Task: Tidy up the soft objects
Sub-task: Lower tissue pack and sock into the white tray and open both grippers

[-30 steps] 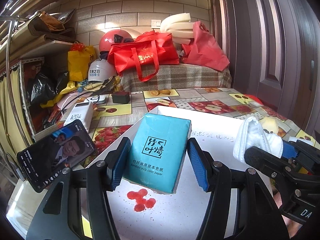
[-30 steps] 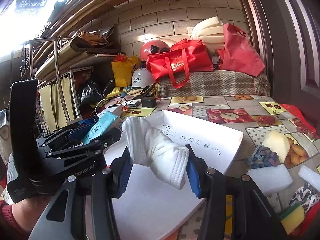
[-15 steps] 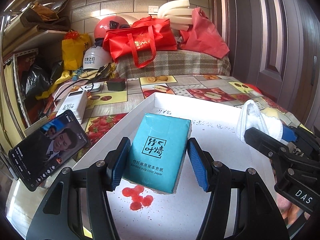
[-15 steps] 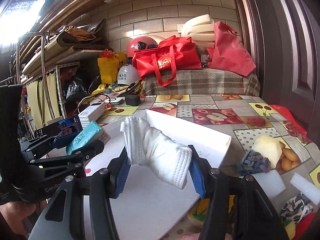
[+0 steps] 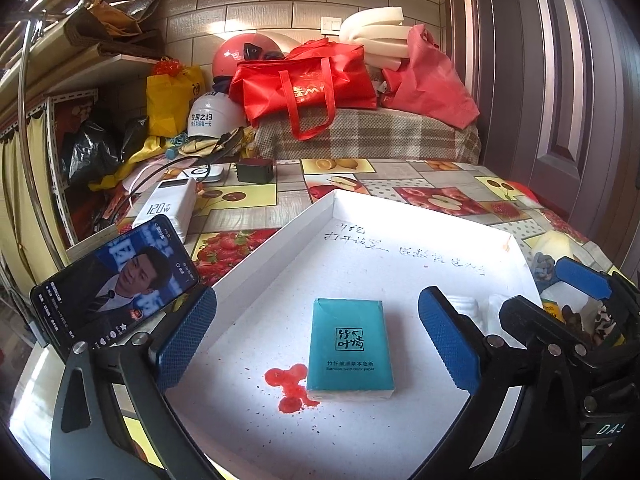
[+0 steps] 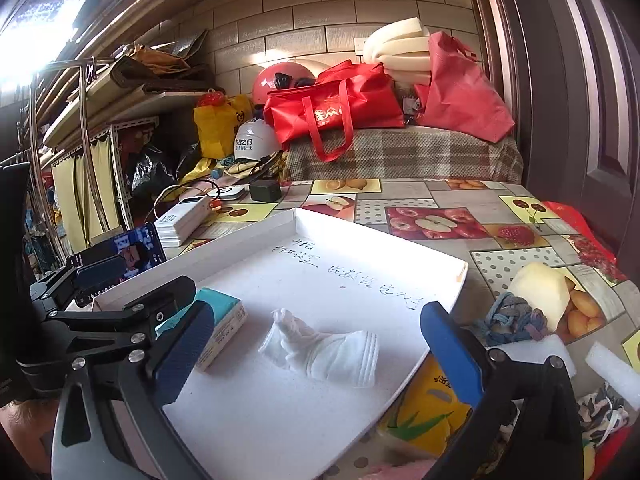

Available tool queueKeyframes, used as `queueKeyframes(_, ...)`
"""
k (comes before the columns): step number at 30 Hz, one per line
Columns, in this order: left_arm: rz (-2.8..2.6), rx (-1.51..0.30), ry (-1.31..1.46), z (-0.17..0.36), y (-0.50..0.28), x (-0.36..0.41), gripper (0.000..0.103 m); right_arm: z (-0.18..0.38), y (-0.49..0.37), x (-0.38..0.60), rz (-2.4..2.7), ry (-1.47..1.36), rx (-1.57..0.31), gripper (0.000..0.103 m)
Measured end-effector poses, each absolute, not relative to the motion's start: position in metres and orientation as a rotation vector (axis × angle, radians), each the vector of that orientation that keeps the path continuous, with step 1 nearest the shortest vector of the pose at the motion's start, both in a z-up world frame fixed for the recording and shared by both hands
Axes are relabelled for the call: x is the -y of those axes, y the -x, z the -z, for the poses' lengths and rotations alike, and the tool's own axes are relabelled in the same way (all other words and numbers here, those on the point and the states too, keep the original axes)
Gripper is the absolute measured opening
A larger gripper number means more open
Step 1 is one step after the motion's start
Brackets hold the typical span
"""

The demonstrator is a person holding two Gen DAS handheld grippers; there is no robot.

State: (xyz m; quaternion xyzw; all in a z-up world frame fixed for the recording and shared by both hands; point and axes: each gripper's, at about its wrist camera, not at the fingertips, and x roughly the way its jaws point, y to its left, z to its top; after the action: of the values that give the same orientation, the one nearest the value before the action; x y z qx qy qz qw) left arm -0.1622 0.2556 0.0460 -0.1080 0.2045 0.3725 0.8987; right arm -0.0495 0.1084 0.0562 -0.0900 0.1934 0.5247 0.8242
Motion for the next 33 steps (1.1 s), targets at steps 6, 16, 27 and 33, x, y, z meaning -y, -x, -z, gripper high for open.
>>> queueKeyframes(6,-0.807,-0.392,0.197,-0.048,0.167,-0.251,0.103,-0.058,0.052,-0.107,-1.112,0.188,-0.389,0.103)
queueKeyframes(16,-0.853,-0.321,0.169,-0.052,0.18,-0.243,0.103,-0.062,0.055,-0.099,-1.113,0.157,-0.342,0.103)
queueKeyframes(27,-0.879,-0.279,0.151,-0.055,0.188,-0.231,0.103,-0.06,0.053,-0.074,-1.129,0.124,-0.371,0.103)
queueKeyframes(33,-0.824,-0.272,0.131,-0.056,0.183,-0.205,0.103,-0.064,0.061,-0.035,-1.146,0.083,-0.326,0.103)
